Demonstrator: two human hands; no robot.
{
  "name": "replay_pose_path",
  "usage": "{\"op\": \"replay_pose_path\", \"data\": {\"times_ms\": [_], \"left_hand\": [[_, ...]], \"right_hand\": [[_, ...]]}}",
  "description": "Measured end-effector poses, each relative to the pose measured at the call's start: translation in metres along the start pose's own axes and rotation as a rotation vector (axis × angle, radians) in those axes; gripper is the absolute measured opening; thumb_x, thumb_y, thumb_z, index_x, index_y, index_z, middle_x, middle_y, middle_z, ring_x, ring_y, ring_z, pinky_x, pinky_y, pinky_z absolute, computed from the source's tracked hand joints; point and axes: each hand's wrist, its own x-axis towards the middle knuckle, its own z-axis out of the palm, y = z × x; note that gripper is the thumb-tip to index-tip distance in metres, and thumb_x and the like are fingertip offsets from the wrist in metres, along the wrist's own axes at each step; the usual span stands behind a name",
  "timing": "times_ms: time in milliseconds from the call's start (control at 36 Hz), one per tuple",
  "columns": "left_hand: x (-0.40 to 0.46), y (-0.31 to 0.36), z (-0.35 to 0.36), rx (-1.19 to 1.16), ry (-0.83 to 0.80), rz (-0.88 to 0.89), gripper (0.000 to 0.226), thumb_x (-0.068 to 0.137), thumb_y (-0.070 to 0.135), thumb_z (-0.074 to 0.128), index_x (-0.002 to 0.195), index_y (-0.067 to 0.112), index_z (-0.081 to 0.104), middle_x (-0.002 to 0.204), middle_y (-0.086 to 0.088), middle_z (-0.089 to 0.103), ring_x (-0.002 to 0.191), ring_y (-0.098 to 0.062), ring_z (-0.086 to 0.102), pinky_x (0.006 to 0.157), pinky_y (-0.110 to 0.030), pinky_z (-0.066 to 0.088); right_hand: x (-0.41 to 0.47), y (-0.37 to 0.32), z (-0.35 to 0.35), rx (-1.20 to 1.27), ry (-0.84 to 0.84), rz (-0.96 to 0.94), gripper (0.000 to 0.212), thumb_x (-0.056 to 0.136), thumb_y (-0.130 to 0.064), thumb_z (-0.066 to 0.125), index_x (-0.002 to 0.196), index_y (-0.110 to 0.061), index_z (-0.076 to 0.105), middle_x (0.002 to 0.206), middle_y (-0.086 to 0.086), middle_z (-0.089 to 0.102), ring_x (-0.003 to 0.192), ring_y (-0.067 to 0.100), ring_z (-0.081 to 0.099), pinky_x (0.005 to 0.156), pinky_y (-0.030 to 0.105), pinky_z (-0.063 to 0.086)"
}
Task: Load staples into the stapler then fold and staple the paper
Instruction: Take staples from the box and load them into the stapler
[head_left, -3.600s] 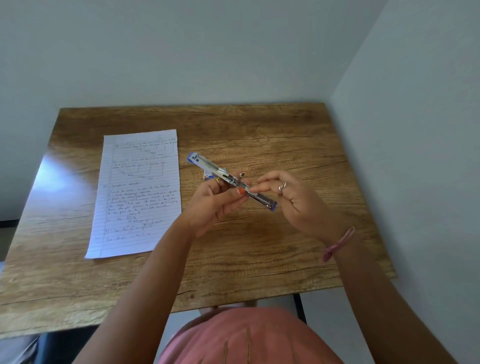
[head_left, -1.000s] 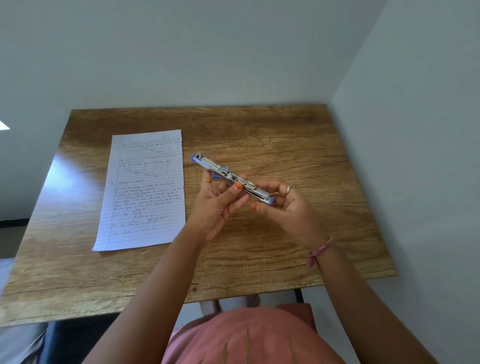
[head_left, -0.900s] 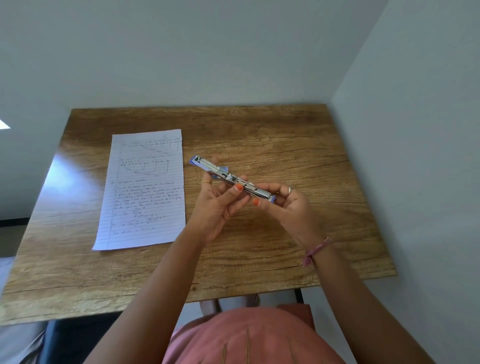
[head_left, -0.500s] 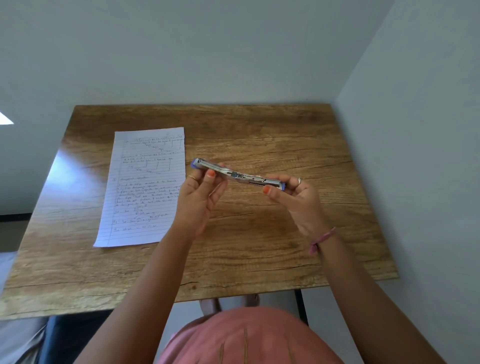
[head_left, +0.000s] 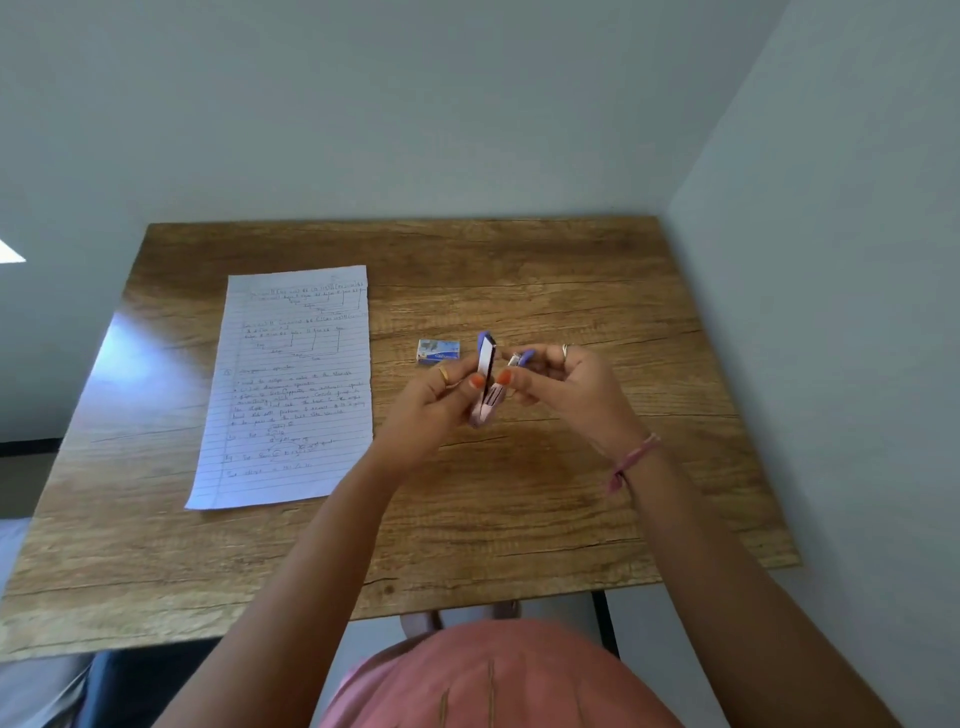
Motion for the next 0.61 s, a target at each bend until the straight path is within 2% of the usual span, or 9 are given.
{"op": "replay_pose_path", "data": {"times_ms": [56,139,222,333,389,444,500,556,611], "left_hand": [[0.0,-0.002,0.001,-0.081,-0.02,-0.065,0.032,0.101,0.01,0.043,0.129,0.011,0.057,0.108,-0.014,0.067,0.1,-0.027,0.064,0.089,-0.044,0.053],[-0.002,-0.006,0.007,-0.254,-0.077,-0.119,0.029,0.102,0.011,0.041,0.124,0.013,0.061,0.106,-0.009,0.069,0.097,-0.022,0.067,0.079,-0.032,0.056],[-0.005,-0.008,0.012,-0.381,-0.079,-0.133,0.027,0.101,0.01,0.042,0.115,0.013,0.065,0.096,-0.006,0.072,0.092,-0.018,0.069,0.074,-0.027,0.056],[-0.007,-0.01,0.014,-0.442,-0.134,-0.154,0.027,0.102,0.01,0.04,0.109,0.009,0.067,0.09,-0.007,0.074,0.084,-0.013,0.069,0.072,-0.026,0.057],[-0.008,-0.012,0.012,-0.462,-0.148,-0.168,0.027,0.101,0.01,0.041,0.106,0.008,0.068,0.089,-0.009,0.073,0.082,-0.013,0.069,0.072,-0.026,0.057],[-0.008,-0.013,0.011,-0.488,-0.166,-0.189,0.027,0.1,0.012,0.043,0.105,0.008,0.07,0.093,-0.011,0.074,0.084,-0.015,0.07,0.073,-0.026,0.058],[-0.008,-0.014,0.012,-0.517,-0.18,-0.208,0.026,0.097,0.016,0.048,0.106,0.01,0.071,0.096,-0.013,0.074,0.088,-0.016,0.071,0.073,-0.026,0.058],[-0.007,-0.015,0.013,-0.545,-0.182,-0.22,0.025,0.093,0.02,0.052,0.105,0.013,0.073,0.096,-0.012,0.074,0.089,-0.016,0.072,0.073,-0.025,0.058],[-0.007,-0.015,0.014,-0.559,-0.172,-0.23,0.025,0.092,0.02,0.052,0.102,0.015,0.075,0.095,-0.011,0.075,0.088,-0.015,0.072,0.072,-0.025,0.058]], "right_hand": [[0.002,0.002,0.001,-0.028,-0.012,-0.003,0.031,0.071,-0.042,0.076,0.094,-0.022,0.073,0.077,0.001,0.075,0.066,0.008,0.069,0.064,0.019,0.055],[0.003,0.008,0.004,-0.061,0.023,-0.043,0.023,0.08,-0.045,0.067,0.084,-0.024,0.075,0.078,-0.001,0.072,0.073,0.012,0.068,0.071,0.026,0.056],[0.003,0.013,0.009,-0.034,0.066,-0.002,0.05,0.081,-0.057,0.063,0.09,-0.009,0.074,0.091,0.017,0.071,0.088,0.029,0.069,0.086,0.041,0.055],[-0.001,0.015,0.015,0.29,-0.007,0.176,0.05,0.071,-0.059,0.073,0.097,-0.016,0.075,0.076,-0.001,0.067,0.068,0.013,0.057,0.059,0.025,0.05],[-0.001,0.017,0.016,0.388,-0.037,0.223,0.054,0.07,-0.056,0.076,0.104,-0.014,0.073,0.079,-0.001,0.065,0.07,0.013,0.054,0.059,0.024,0.047],[-0.001,0.017,0.017,0.46,-0.087,0.268,0.065,0.072,-0.057,0.074,0.11,-0.004,0.067,0.075,-0.001,0.063,0.061,0.009,0.053,0.057,0.024,0.048],[-0.002,0.018,0.019,0.538,-0.125,0.326,0.075,0.076,-0.057,0.071,0.118,0.004,0.06,0.085,0.004,0.062,0.056,0.009,0.047,0.053,0.022,0.047],[-0.001,0.017,0.02,0.617,-0.136,0.364,0.065,0.084,-0.051,0.063,0.123,0.001,0.06,0.11,0.013,0.067,0.072,0.017,0.045,0.052,0.019,0.049],[0.0,0.017,0.022,0.67,-0.125,0.383,0.053,0.091,-0.046,0.056,0.121,-0.002,0.062,0.116,0.016,0.068,0.08,0.021,0.042,0.05,0.018,0.049]]}}
